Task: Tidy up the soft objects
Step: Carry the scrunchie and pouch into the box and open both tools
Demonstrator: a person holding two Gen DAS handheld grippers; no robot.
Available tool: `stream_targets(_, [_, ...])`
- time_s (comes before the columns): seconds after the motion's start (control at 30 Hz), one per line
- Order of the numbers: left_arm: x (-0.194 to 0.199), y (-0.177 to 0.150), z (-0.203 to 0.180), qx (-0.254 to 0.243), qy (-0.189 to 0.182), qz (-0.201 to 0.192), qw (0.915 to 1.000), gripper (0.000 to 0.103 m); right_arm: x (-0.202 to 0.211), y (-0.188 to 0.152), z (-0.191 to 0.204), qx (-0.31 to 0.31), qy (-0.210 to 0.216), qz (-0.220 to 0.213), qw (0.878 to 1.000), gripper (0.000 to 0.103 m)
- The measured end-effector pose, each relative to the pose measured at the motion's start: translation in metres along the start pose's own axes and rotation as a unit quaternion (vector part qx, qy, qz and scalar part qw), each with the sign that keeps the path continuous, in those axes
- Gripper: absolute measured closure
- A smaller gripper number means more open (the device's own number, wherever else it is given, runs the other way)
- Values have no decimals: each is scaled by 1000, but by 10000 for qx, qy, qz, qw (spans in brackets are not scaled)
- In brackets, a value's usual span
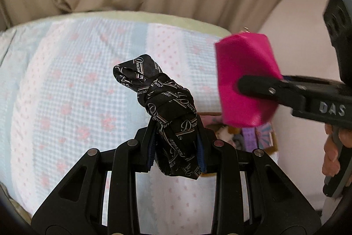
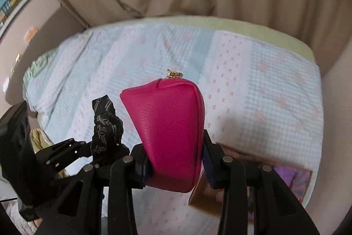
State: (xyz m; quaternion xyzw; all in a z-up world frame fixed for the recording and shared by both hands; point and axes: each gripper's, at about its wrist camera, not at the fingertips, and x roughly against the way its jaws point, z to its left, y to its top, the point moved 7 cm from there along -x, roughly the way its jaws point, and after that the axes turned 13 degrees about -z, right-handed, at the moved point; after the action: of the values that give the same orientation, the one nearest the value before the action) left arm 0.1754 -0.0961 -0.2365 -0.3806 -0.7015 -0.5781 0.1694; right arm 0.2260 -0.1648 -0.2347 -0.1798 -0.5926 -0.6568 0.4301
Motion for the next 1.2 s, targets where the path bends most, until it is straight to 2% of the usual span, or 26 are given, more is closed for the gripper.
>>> stream_targets(0.17, [15, 8, -33, -236, -210, -92, 9995, 76, 59, -13, -18, -280, -306, -371, 9985, 67])
stream_targets(0.3, [11, 5, -71, -449, -404, -44, 9982, 76, 96, -32, -47, -489, -690, -549, 9949, 67])
stream_targets(0.43, [-8, -8, -107, -595, -546, 109, 9967, 76, 117, -56, -84, -674, -1076, -517, 9906, 67])
stream_targets(0.57, [-33, -28, -136, -742, -610, 357, 9947, 76, 125, -81, -128, -960, -1282, -354, 9865, 67])
stream_targets(0.77, [-82, -64, -155, -954, -453, 861, 9907, 76, 119, -108, -179, -1250, -1436, -43, 9817, 67])
stream_targets(0.87, [-112, -82, -155, -1071, -282, 1158, 9871, 76, 106, -120, -193, -1465, -1312, 83, 9804, 67])
stream_targets(1.2, [-183, -126, -131, -1417, -93, 1839, 9726, 76, 40, -159, -208, -1953, -914, 604, 9746, 67])
